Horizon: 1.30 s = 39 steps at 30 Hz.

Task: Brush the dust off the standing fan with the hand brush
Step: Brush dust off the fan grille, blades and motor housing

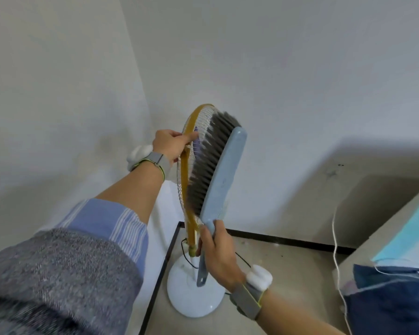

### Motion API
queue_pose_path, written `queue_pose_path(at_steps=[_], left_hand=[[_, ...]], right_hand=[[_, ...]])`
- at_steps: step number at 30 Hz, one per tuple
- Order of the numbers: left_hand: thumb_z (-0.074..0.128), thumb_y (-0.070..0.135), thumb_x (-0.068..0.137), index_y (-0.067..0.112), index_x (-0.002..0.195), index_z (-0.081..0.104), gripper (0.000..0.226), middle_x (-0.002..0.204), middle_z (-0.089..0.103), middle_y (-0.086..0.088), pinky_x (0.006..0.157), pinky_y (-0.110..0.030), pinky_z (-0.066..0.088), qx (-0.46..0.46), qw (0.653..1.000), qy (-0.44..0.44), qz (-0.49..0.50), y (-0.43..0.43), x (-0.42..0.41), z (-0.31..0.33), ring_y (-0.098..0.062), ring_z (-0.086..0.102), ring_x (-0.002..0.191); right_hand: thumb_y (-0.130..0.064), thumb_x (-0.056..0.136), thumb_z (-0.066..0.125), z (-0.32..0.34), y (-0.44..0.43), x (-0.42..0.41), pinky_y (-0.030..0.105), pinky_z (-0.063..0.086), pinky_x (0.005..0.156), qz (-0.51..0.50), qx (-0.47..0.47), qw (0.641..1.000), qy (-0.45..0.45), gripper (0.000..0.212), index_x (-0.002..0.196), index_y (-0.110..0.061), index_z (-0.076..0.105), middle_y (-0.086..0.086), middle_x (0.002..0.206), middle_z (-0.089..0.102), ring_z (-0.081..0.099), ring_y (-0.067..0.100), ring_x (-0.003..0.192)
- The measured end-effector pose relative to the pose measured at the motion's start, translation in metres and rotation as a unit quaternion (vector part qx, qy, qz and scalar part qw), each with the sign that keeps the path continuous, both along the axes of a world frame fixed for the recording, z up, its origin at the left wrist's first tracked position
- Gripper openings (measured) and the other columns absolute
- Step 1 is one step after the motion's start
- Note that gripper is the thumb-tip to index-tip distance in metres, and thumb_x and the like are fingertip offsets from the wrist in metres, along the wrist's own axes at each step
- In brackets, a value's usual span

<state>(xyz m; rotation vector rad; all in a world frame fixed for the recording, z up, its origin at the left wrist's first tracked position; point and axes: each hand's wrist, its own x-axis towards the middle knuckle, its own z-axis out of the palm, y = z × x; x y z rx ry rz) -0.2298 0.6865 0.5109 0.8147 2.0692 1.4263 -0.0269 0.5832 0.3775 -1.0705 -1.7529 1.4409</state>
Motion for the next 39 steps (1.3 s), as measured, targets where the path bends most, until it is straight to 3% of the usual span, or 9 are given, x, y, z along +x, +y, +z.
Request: queue_pose_path(at_steps=[6, 12, 15, 23, 27, 30, 32, 35, 39], left_hand=[[0.077, 0.056, 0.072, 0.021, 0.087, 0.065, 0.04, 0.088, 0.072, 0.0, 0.077, -0.037, 0.058, -0.004, 1.0, 0.028, -0.001, -0.009, 0.001, -0.003, -0.021, 0.067, 0.083], [0.076, 0.057, 0.073, 0.018, 0.093, 0.07, 0.044, 0.092, 0.073, -0.003, 0.081, -0.038, 0.058, 0.0, 0.998, 0.047, 0.034, -0.02, -0.01, -0.007, -0.024, 0.068, 0.084], [0.071, 0.058, 0.076, 0.018, 0.098, 0.07, 0.046, 0.098, 0.073, -0.003, 0.089, -0.043, 0.056, -0.007, 0.997, 0.061, 0.048, -0.026, -0.019, -0.012, -0.027, 0.068, 0.091], [0.063, 0.051, 0.087, 0.013, 0.116, 0.063, 0.048, 0.112, 0.068, -0.007, 0.088, -0.037, 0.052, -0.004, 0.996, 0.074, 0.05, -0.023, -0.018, -0.012, -0.028, 0.063, 0.102], [0.062, 0.052, 0.087, 0.015, 0.114, 0.062, 0.047, 0.111, 0.068, -0.006, 0.088, -0.038, 0.053, -0.009, 0.996, 0.07, 0.051, -0.023, -0.019, -0.012, -0.028, 0.064, 0.102], [0.064, 0.052, 0.086, 0.015, 0.113, 0.063, 0.046, 0.111, 0.068, -0.006, 0.089, -0.039, 0.053, -0.008, 0.996, 0.064, 0.06, -0.024, -0.02, -0.011, -0.027, 0.064, 0.101], [0.064, 0.053, 0.086, 0.015, 0.113, 0.063, 0.047, 0.111, 0.068, -0.005, 0.088, -0.038, 0.053, -0.008, 0.996, 0.06, 0.066, -0.022, -0.018, -0.011, -0.027, 0.064, 0.101], [0.064, 0.054, 0.085, 0.015, 0.113, 0.063, 0.048, 0.113, 0.069, -0.006, 0.092, -0.042, 0.053, -0.008, 0.996, 0.063, 0.069, -0.018, -0.015, -0.011, -0.028, 0.064, 0.102], [0.068, 0.055, 0.082, 0.014, 0.111, 0.063, 0.05, 0.11, 0.069, -0.007, 0.094, -0.046, 0.053, -0.005, 0.995, 0.063, 0.071, -0.007, -0.01, -0.008, -0.029, 0.066, 0.101]], right_hand=[[-0.031, 0.101, 0.045, 0.008, 0.023, -0.013, 0.036, 0.054, 0.058, -0.025, -0.09, 0.995, 0.018, 0.027, 0.096, -0.005, 0.051, 0.006, 0.068, 0.057, 0.059, 0.019, 0.056], [-0.027, 0.1, 0.044, 0.003, 0.084, -0.009, 0.038, 0.054, 0.057, -0.156, -0.144, 0.977, -0.015, 0.024, 0.086, -0.009, 0.051, 0.007, 0.068, 0.057, 0.062, 0.025, 0.055], [-0.026, 0.1, 0.044, 0.009, 0.097, -0.001, 0.033, 0.051, 0.051, -0.196, -0.146, 0.97, 0.016, 0.025, 0.096, -0.003, 0.053, 0.007, 0.069, 0.058, 0.063, 0.023, 0.053], [-0.02, 0.103, 0.043, 0.025, 0.063, -0.016, 0.027, 0.05, 0.047, -0.07, -0.198, 0.969, 0.127, 0.018, 0.093, -0.006, 0.049, 0.008, 0.066, 0.052, 0.054, 0.016, 0.048], [-0.025, 0.101, 0.044, -0.008, 0.073, -0.018, 0.048, 0.057, 0.061, -0.032, -0.167, 0.985, 0.005, 0.026, 0.089, -0.004, 0.05, 0.011, 0.067, 0.056, 0.059, 0.027, 0.056], [-0.056, 0.083, 0.037, -0.053, 0.117, -0.009, 0.053, 0.057, 0.075, -0.086, -0.099, 0.984, -0.122, 0.05, 0.089, -0.009, 0.054, 0.015, 0.083, 0.068, 0.068, 0.037, 0.075], [-0.06, 0.079, 0.033, -0.049, 0.131, 0.0, 0.051, 0.057, 0.077, -0.122, -0.088, 0.979, -0.135, 0.052, 0.092, -0.013, 0.053, 0.015, 0.089, 0.068, 0.07, 0.035, 0.077], [-0.046, 0.095, 0.04, -0.025, 0.131, 0.0, 0.047, 0.056, 0.076, -0.142, -0.057, 0.982, -0.109, 0.034, 0.102, -0.014, 0.049, 0.008, 0.083, 0.067, 0.07, 0.027, 0.07], [-0.049, 0.09, 0.044, -0.028, 0.132, -0.011, 0.052, 0.054, 0.081, -0.092, -0.048, 0.989, -0.103, 0.036, 0.107, -0.017, 0.046, 0.012, 0.094, 0.068, 0.068, 0.034, 0.085]])
